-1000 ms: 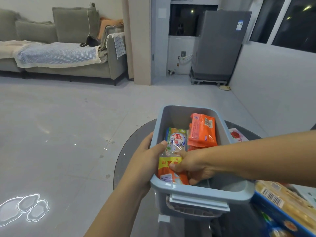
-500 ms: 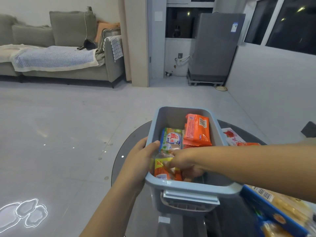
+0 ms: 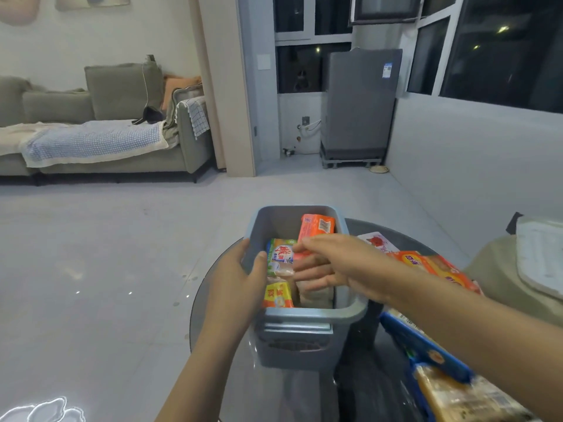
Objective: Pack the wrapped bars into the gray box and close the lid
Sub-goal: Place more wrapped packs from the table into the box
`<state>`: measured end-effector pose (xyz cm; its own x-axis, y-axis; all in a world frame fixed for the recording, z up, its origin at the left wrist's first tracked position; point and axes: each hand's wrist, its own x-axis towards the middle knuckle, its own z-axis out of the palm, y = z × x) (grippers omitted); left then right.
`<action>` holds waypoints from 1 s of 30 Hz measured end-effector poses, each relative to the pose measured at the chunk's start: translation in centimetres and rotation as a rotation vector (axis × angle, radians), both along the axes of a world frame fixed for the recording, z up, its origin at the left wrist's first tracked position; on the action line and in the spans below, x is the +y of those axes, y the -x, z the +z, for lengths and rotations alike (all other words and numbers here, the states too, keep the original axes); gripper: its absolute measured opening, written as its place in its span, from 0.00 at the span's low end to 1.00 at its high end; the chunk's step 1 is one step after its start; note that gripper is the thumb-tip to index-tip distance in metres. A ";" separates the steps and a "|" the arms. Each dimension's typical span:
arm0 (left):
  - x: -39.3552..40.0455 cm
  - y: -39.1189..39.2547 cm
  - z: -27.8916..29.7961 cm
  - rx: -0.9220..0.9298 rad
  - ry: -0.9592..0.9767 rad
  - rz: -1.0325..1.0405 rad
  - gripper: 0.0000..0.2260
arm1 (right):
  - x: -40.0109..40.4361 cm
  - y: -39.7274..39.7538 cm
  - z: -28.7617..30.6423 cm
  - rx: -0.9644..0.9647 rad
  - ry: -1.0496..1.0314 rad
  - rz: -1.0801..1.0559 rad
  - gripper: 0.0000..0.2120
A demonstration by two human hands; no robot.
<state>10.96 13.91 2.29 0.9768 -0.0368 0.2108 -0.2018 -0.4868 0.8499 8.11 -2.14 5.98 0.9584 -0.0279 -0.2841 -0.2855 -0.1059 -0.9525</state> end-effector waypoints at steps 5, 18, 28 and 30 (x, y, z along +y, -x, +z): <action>-2.3 1.4 0.9 -0.069 0.007 -0.100 0.18 | -2.0 3.5 0.4 -0.199 0.071 -0.073 0.12; -12.4 6.2 -0.2 -0.150 0.184 -0.381 0.11 | -9.8 9.2 -3.0 -0.348 0.245 -0.386 0.10; -16.8 7.4 -4.1 0.023 0.086 -0.460 0.13 | -14.2 11.1 -8.0 -0.237 0.454 -0.472 0.09; -17.1 7.0 -5.4 0.040 0.002 -0.448 0.15 | -14.7 11.1 -8.6 -0.188 0.527 -0.454 0.07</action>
